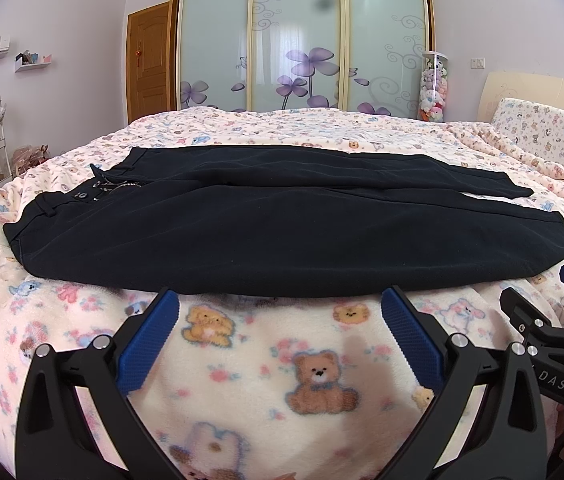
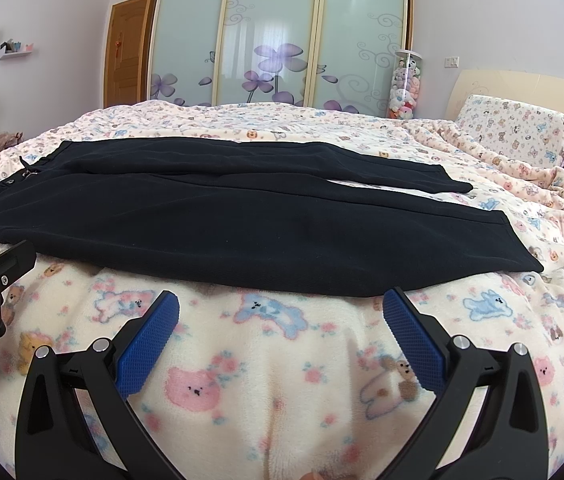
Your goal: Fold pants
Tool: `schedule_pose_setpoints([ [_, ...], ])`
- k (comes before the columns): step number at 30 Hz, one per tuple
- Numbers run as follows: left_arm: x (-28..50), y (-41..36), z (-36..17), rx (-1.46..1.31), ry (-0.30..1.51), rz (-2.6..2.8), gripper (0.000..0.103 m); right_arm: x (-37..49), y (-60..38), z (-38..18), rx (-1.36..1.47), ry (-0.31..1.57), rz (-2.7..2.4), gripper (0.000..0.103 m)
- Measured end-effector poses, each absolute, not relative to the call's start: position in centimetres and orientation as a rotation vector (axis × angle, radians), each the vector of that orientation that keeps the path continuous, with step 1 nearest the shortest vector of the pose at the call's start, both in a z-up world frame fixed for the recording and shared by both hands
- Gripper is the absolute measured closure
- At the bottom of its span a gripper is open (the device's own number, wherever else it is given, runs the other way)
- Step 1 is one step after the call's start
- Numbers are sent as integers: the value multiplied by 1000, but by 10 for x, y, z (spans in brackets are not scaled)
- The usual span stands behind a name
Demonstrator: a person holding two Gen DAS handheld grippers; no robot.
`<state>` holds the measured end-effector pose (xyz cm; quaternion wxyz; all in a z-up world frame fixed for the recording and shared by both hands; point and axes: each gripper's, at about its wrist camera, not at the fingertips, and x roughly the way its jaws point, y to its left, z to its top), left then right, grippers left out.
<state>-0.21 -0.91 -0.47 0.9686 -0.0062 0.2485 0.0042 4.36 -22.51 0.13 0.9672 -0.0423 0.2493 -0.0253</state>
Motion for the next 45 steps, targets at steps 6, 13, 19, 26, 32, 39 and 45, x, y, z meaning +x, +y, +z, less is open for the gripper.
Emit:
schedule_pose_setpoints([
  [6,-2,-9,-4,-14,503,8,2,45,-222,2,-83,506,-49,1],
  [13,-5,-18,-11,-35,534,5,2,48,-239,15,-30,502,53,1],
  [19,4,-5,-13,-113,606,-5,2,67,-252,54,-41,440,96,1],
  [26,15,3,8,-93,610,39,2,153,-297,89,-1,543,-18,1],
  [32,29,21,51,-60,499,113,2,262,-360,102,127,637,-257,1],
  [39,31,33,69,41,285,291,2,358,-417,96,323,679,-386,1],
  [45,32,37,49,46,263,379,2,422,-456,65,473,772,-535,15],
])
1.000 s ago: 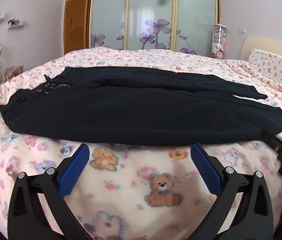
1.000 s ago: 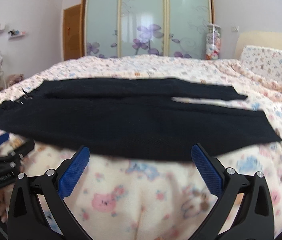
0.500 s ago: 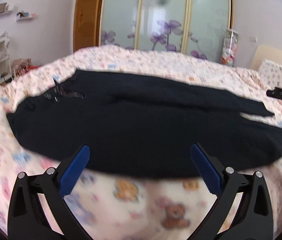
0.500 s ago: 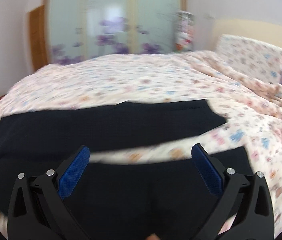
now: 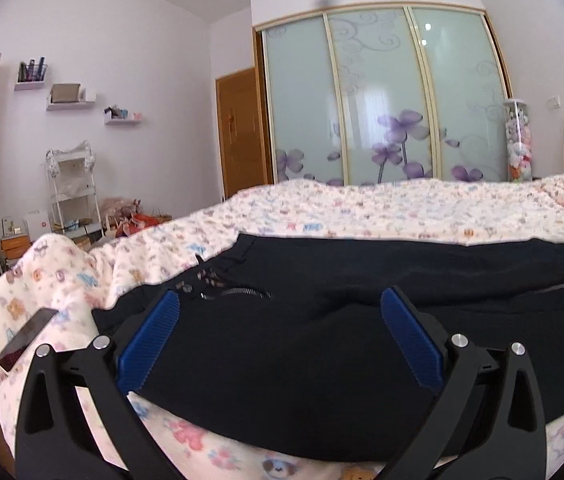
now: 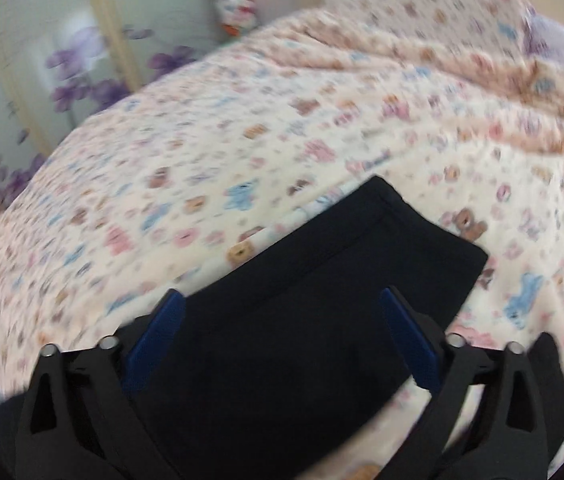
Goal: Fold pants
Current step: 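Grasp the trouser leg hem with the right gripper while the left gripper approaches the waistband, then close the left gripper on the waistband while the right gripper holds the leg hem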
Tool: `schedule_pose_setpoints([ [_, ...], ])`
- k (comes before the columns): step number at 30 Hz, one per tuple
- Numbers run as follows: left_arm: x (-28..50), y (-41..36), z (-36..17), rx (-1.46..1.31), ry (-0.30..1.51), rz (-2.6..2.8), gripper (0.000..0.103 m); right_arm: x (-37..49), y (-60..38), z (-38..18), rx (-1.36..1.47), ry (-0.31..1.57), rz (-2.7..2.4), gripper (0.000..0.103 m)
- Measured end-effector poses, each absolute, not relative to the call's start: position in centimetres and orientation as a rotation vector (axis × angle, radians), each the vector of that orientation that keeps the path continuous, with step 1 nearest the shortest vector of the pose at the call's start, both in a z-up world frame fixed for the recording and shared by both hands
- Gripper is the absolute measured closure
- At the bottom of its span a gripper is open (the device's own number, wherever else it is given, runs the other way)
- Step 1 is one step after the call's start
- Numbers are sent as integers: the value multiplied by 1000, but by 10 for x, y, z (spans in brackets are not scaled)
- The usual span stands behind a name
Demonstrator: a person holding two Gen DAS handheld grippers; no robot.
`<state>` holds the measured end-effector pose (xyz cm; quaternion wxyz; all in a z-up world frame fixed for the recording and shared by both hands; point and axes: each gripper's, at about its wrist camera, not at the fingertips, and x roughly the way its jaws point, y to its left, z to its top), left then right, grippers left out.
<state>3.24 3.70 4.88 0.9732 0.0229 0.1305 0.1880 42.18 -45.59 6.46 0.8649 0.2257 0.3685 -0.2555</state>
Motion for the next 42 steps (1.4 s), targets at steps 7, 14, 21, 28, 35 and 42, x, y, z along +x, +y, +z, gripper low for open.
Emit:
schedule_pose_setpoints([
  [7,44,40,35,46,343,344,2,454,-469,36,567,804,-615,29],
  [14,49,43,29,45,365,326,2,483,-455,10,448,904,-686,28],
  [21,50,44,26,39,382,323,2,444,-478,0,618,762,-651,89],
  [28,47,51,26,-1,386,325,2,416,-507,-7,857,694,-483,96],
  [35,50,55,23,-24,415,321,2,440,-505,6,743,755,-549,54],
  [42,55,50,19,6,442,317,2,479,-485,-7,388,844,-668,42],
])
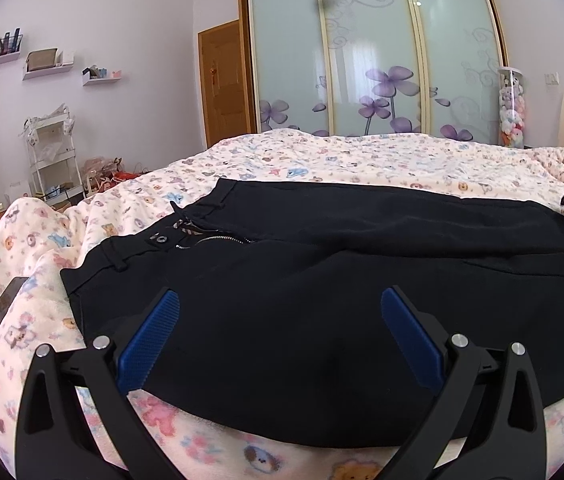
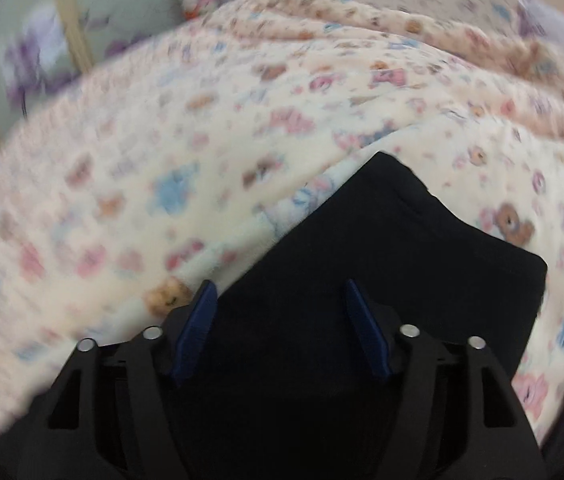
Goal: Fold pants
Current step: 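Close the left gripper on the waistband while the right gripper holds the leg hem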
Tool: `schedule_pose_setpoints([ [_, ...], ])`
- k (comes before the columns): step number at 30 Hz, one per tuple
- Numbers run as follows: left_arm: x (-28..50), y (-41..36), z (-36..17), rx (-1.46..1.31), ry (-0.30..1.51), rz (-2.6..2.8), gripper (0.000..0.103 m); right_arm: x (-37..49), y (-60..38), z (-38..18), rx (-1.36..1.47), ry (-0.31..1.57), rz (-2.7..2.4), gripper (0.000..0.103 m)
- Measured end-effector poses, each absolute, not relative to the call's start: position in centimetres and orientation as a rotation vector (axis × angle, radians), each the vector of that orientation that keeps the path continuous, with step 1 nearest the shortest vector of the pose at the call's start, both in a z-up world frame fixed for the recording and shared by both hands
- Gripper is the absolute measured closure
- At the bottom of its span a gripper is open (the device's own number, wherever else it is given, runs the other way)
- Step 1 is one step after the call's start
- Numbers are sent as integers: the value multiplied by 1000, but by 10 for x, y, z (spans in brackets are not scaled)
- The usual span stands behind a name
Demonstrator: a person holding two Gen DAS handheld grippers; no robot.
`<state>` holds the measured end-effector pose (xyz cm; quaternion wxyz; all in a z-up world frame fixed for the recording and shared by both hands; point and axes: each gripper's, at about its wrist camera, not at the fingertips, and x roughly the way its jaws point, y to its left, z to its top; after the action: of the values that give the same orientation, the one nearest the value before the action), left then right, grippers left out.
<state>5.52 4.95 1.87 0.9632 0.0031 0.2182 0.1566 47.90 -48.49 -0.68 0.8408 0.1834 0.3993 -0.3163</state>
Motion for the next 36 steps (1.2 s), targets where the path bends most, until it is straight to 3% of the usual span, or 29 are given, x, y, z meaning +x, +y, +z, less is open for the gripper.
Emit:
schedule_pose_setpoints([
  [2,57,49,18,8,449,316,2,471,-489,-8,410,807,-667,59],
  [5,58,51,18,-1,454,312,2,447,-511,-6,597,716,-592,98],
  [14,51,63,20,-87,432,268,2,383,-540,6,930,494,-327,100],
  [25,45,107,44,-374,350,146,2,259,-529,30,962,380,4,100],
  [36,211,91,82,-421,615,-109,2,185,-536,-5,1010,237,193,100],
])
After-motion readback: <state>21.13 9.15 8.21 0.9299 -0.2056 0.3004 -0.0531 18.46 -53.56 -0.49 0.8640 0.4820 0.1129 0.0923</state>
